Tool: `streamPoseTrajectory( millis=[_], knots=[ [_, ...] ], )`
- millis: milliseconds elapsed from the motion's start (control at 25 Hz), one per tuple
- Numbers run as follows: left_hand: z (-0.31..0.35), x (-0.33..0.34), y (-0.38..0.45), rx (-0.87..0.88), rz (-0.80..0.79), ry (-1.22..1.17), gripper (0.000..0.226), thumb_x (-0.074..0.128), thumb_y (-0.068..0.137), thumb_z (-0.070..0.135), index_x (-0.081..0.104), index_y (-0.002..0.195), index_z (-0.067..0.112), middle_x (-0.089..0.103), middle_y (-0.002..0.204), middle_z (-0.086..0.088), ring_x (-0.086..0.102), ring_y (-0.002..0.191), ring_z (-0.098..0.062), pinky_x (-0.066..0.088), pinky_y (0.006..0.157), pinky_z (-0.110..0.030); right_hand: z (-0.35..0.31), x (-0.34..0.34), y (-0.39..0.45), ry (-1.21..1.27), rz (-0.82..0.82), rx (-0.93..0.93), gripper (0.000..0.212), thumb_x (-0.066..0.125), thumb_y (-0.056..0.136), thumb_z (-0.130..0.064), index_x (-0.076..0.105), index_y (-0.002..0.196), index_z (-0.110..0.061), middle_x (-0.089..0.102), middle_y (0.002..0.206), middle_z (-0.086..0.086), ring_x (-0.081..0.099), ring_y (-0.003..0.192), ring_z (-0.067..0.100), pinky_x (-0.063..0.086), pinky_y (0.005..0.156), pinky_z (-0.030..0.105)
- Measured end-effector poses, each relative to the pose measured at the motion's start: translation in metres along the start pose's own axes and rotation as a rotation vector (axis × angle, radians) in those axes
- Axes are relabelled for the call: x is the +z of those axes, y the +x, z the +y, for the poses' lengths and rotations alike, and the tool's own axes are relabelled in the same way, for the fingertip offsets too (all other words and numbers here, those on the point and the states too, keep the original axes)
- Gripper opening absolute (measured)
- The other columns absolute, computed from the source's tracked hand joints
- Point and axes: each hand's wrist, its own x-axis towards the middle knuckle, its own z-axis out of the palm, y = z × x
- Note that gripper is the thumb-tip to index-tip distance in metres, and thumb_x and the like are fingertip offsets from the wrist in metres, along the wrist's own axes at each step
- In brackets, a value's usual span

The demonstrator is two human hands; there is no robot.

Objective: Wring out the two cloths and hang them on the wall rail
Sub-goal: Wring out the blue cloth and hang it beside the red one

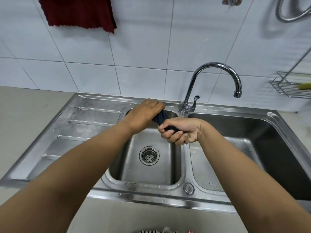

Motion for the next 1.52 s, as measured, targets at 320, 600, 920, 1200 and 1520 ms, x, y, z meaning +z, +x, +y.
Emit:
streamPoseTrajectory(
  millis=[320,600,920,1200,1520],
  knots=[
    [0.013,-0.005,0.004,-0.092,-0.561,0.25,0.018,0.049,0.091,0.026,0.048,0.107,0.016,0.065,0.098,-0.008,0.061,0.088,-0.032,0.037,0.063,-0.033,-0.001,-0.001,0.015,-1.069,0.687,0.264,0.02,0.052,0.086,-0.027,0.046,0.073,-0.014,0.047,0.064,0.004,0.038,0.049,0.018,0.031,0.045,0.022],
    [0.044,0.017,-0.009,-0.595,-0.64,-0.396,0.009,0.058,0.08,0.021,0.06,0.084,0.013,0.059,0.072,-0.007,0.055,0.061,-0.023,0.038,0.053,-0.026,0.018,-0.005,0.028,-1.793,1.06,-0.01,0.025,0.05,0.095,-0.034,0.056,0.113,-0.018,0.068,0.103,0.006,0.065,0.095,0.03,0.038,0.065,0.032],
    [0.079,0.012,-0.026,-1.091,-0.414,-1.769,0.037,0.042,0.086,0.007,0.032,0.053,0.02,0.022,0.038,0.008,0.012,0.03,-0.006,0.005,0.036,-0.017,0.022,-0.016,0.029,-1.856,1.18,-0.566,0.009,0.058,0.087,-0.024,0.056,0.09,-0.016,0.062,0.069,0.005,0.062,0.056,0.029,0.029,0.045,0.029],
    [0.064,0.012,-0.016,-0.942,-0.333,-1.201,0.016,0.059,0.088,0.015,0.05,0.098,0.006,0.045,0.061,-0.001,0.04,0.044,-0.011,0.032,0.038,-0.021,0.016,-0.016,0.03,-1.609,1.267,-0.356,0.023,0.057,0.087,-0.02,0.046,0.105,-0.012,0.064,0.097,0.01,0.063,0.087,0.034,0.036,0.059,0.034],
    [-0.01,0.017,-0.012,-0.331,-0.244,0.077,0.027,0.059,0.082,0.01,0.052,0.109,0.011,0.053,0.106,-0.013,0.055,0.096,-0.036,0.047,0.076,-0.045,0.003,-0.012,0.023,-0.18,0.427,-0.116,0.032,0.055,0.094,-0.042,0.051,0.108,-0.014,0.048,0.082,0.001,0.044,0.06,0.013,0.045,0.055,0.027]
  ],
)
